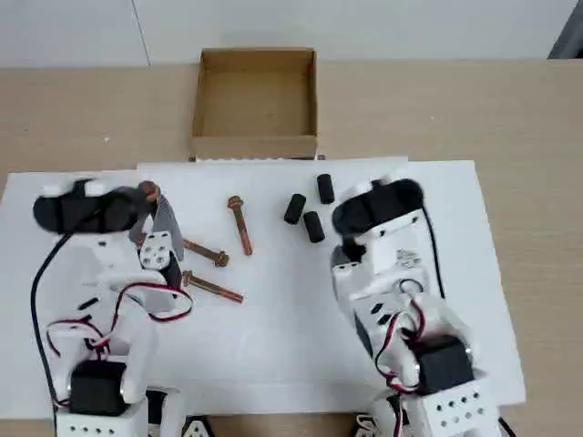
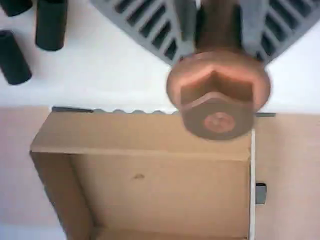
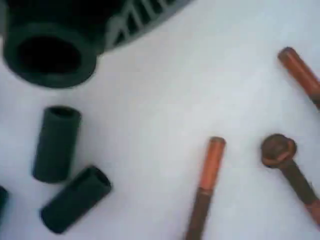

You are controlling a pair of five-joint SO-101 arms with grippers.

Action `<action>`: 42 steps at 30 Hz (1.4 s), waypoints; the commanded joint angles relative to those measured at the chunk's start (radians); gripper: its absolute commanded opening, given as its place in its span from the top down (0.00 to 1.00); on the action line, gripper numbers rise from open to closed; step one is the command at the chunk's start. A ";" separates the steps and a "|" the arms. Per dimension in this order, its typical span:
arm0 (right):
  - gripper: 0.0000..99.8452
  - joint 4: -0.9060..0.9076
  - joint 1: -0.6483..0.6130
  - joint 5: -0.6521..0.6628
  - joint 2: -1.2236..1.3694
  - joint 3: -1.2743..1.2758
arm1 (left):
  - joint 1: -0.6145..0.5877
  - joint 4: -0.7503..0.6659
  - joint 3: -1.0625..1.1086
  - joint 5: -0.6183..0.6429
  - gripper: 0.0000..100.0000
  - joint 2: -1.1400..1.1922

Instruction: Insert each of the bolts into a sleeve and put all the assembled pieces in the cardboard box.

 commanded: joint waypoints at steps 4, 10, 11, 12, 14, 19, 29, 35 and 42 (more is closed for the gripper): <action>1.00 -0.154 -0.102 -0.005 -0.117 0.115 | 0.008 -0.052 0.105 0.147 1.00 -0.170; 1.00 -0.216 -0.240 -0.002 -0.200 0.196 | 0.097 -0.049 0.153 0.222 1.00 -0.288; 1.00 -0.228 -0.263 0.000 -0.211 0.209 | 0.126 -0.051 0.160 0.245 1.00 -0.307; 1.00 -0.236 -0.283 0.002 -0.220 0.221 | 0.157 -0.052 0.165 0.265 1.00 -0.324; 1.00 -0.240 -0.321 0.002 -0.234 0.241 | 0.215 -0.052 0.176 0.305 1.00 -0.347; 1.00 -0.240 -0.375 0.002 -0.243 0.259 | 0.288 -0.052 0.180 0.373 1.00 -0.348; 1.00 -0.240 -0.418 0.126 -0.243 0.261 | 0.365 -0.052 0.179 0.379 1.00 -0.350; 1.00 -0.240 -0.418 0.144 -0.243 0.259 | 0.414 -0.052 0.177 0.379 1.00 -0.350; 1.00 -0.242 -0.418 0.144 -0.243 0.259 | 0.417 -0.052 0.182 0.381 1.00 -0.350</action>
